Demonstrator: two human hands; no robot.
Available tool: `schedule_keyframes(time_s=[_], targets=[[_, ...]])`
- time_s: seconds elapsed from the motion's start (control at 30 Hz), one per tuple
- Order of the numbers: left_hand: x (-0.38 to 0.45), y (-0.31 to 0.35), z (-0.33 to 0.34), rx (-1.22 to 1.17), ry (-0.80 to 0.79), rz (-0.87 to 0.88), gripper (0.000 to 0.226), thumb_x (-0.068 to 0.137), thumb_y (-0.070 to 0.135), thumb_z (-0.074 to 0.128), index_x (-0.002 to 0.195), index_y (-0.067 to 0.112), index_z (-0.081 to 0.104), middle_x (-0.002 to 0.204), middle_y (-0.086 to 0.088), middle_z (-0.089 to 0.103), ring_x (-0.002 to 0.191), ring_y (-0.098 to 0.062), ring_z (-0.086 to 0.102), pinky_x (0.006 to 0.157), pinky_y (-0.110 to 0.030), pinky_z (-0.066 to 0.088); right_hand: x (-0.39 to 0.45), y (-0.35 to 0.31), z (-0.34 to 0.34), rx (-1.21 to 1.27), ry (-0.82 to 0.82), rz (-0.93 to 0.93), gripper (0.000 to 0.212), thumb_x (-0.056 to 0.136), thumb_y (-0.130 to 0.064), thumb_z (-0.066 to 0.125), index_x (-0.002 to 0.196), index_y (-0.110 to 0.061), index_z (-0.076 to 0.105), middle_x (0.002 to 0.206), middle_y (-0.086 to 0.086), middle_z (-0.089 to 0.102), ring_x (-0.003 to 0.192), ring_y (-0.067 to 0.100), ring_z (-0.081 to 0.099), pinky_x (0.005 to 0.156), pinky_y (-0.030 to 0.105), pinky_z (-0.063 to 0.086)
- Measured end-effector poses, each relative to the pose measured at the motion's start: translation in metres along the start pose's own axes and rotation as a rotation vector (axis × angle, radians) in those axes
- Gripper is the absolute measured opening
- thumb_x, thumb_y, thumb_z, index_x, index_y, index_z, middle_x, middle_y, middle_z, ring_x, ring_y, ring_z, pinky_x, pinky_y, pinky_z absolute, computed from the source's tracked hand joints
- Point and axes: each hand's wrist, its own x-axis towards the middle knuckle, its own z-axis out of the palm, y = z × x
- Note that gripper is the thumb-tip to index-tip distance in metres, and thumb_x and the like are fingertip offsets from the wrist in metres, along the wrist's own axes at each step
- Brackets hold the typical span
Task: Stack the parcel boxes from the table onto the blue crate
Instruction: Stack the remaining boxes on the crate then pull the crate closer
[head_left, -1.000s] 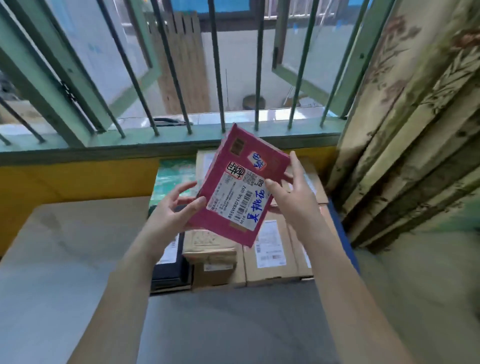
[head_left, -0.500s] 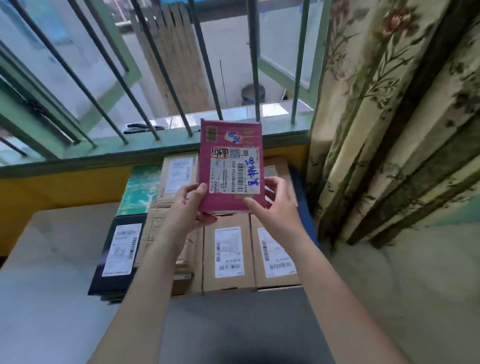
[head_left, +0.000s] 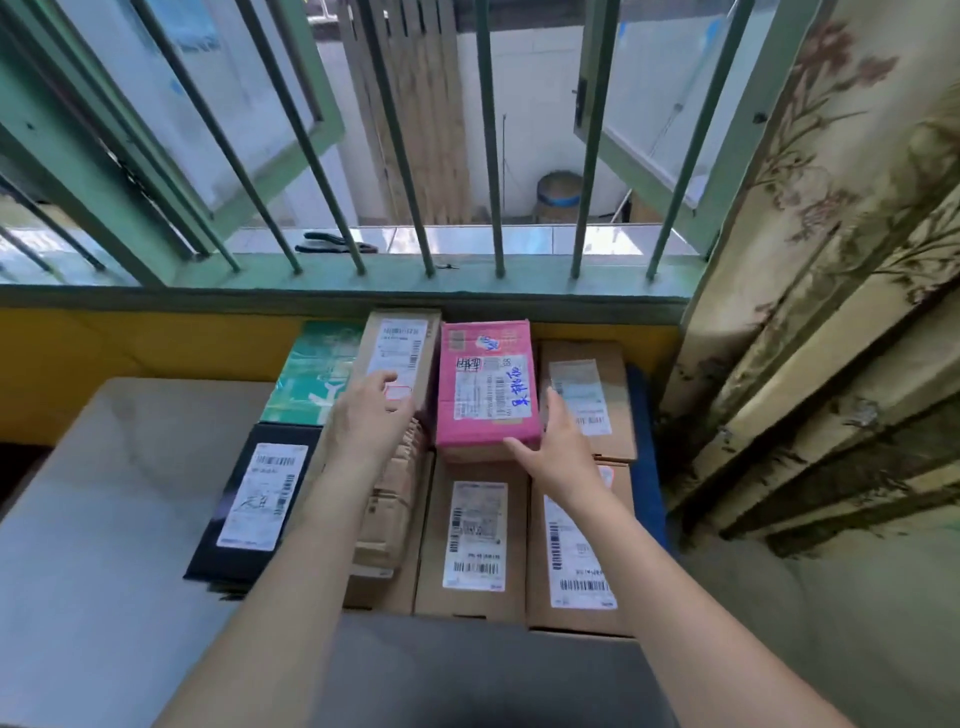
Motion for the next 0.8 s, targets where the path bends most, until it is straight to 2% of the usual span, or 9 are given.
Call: schedule_keyframes(time_s=[0.07,0.13,0.23,0.4,0.53,0.6,0.67,0.7,0.8], targets=[[0.002,-0.015,0.011,0.128,-0.073,0.076,0.05,0.091,0.043,0.053,0.138,0.028,0.05,0.139,-0.003,0.053,0.127,-0.025,0.048,0.107,-0.046,0.039,0.005,0.003,0.005,-0.002,-0.021,-0.007,0.072,0.087,-0.033,0.073,0.145,-0.023,0.032,0.137,-0.003,0.05,0.13,0.014,0.047,0.1,0.029,0.041],[0.001,-0.027,0.026,0.276,-0.158,0.141,0.054,0.093,0.047,0.048,0.144,0.031,0.043,0.15,-0.002,0.04,0.139,-0.025,0.032,0.118,-0.051,0.018,0.01,0.004,0.011,-0.006,-0.041,-0.028,0.065,0.087,-0.038,0.072,0.141,-0.029,0.037,0.134,-0.006,0.056,0.124,0.013,0.054,0.098,0.031,0.047],[-0.002,-0.037,0.041,0.302,-0.181,0.164,0.056,0.096,0.046,0.04,0.15,0.032,0.03,0.159,-0.002,0.022,0.148,-0.026,0.009,0.12,-0.051,-0.006,0.021,0.002,0.021,-0.02,-0.029,-0.028,0.06,0.089,-0.041,0.069,0.14,-0.031,0.039,0.131,-0.007,0.061,0.119,0.013,0.059,0.092,0.03,0.05],[-0.004,-0.037,0.043,0.298,-0.216,0.158,0.062,0.097,0.051,0.035,0.154,0.032,0.017,0.163,-0.002,0.007,0.15,-0.026,-0.006,0.118,-0.049,-0.015,0.034,-0.004,0.026,-0.046,-0.054,-0.009,0.054,0.091,-0.039,0.067,0.136,-0.025,0.04,0.129,-0.002,0.063,0.117,0.018,0.061,0.087,0.03,0.048],[-0.004,-0.035,0.035,0.233,-0.249,0.143,0.064,0.096,0.054,0.038,0.153,0.031,0.021,0.163,-0.002,0.011,0.151,-0.024,-0.003,0.119,-0.048,-0.009,0.023,-0.004,0.022,-0.006,-0.036,-0.017,0.05,0.092,-0.042,0.064,0.134,-0.026,0.043,0.132,-0.004,0.06,0.122,0.017,0.057,0.088,0.027,0.046],[-0.011,-0.025,0.025,0.053,-0.162,0.141,0.059,0.097,0.048,0.043,0.15,0.024,0.032,0.159,-0.004,0.026,0.149,-0.023,0.014,0.122,-0.045,0.008,0.01,0.0,0.013,0.013,0.005,-0.009,0.054,0.096,-0.045,0.057,0.143,-0.024,0.039,0.143,-0.005,0.05,0.135,0.019,0.046,0.099,0.031,0.042],[-0.029,-0.004,0.017,-0.15,-0.022,0.18,0.048,0.098,0.038,0.048,0.142,0.02,0.045,0.144,-0.001,0.046,0.135,-0.018,0.039,0.113,-0.04,0.033,-0.01,0.012,-0.002,0.027,0.117,0.063,0.063,0.099,-0.044,0.049,0.153,-0.018,0.03,0.155,-0.002,0.037,0.145,0.021,0.031,0.112,0.035,0.031],[-0.043,0.008,0.014,-0.222,0.012,0.217,0.041,0.098,0.034,0.05,0.137,0.02,0.05,0.133,0.002,0.053,0.124,-0.014,0.048,0.105,-0.036,0.042,-0.02,0.021,-0.01,0.042,0.203,0.097,0.06,0.1,-0.041,0.048,0.153,-0.017,0.031,0.154,0.001,0.038,0.144,0.022,0.034,0.111,0.036,0.033],[-0.087,0.028,0.023,-0.223,-0.041,0.433,0.031,0.095,0.027,0.055,0.125,0.02,0.06,0.117,0.008,0.056,0.108,-0.007,0.053,0.092,-0.027,0.047,-0.05,0.053,-0.033,0.132,0.358,0.265,0.052,0.101,-0.036,0.046,0.148,-0.016,0.039,0.148,0.007,0.043,0.135,0.026,0.043,0.103,0.037,0.039]])
